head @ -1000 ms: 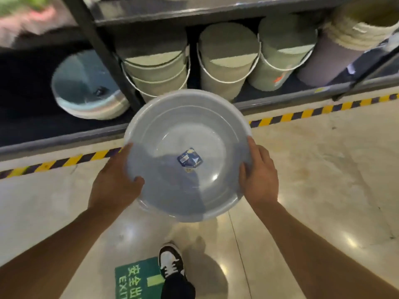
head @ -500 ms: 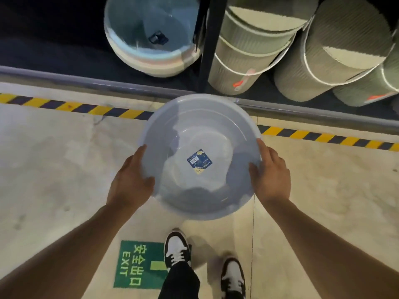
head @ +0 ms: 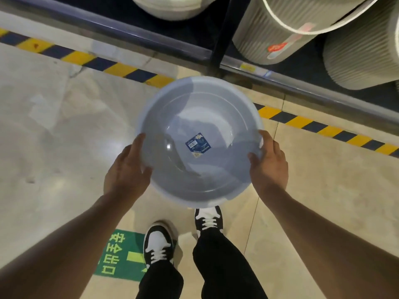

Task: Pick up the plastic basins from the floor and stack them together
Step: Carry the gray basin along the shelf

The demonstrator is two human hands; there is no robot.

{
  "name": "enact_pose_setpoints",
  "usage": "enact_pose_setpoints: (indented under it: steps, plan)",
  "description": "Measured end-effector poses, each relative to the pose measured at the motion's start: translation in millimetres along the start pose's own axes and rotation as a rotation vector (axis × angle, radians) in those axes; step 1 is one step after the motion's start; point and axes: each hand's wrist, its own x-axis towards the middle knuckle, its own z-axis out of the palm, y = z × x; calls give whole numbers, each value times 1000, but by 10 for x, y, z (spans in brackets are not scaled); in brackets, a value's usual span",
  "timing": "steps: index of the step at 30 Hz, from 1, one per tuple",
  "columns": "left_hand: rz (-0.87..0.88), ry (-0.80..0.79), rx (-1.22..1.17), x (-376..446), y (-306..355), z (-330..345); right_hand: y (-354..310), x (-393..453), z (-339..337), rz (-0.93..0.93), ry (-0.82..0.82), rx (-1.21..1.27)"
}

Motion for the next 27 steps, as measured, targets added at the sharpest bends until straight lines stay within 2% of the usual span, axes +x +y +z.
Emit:
enact_pose_setpoints:
  steps: [14,20,27]
  plan:
    - [-116,-70,73,2,-142,600,423,86,351,-77,-142,-150]
    - [-113,-91,150,95,-264,728,481,54,553,-82,-331,-263]
    - [-43,-160,135,142,-276,614,429,106,492,-47,-407,-218]
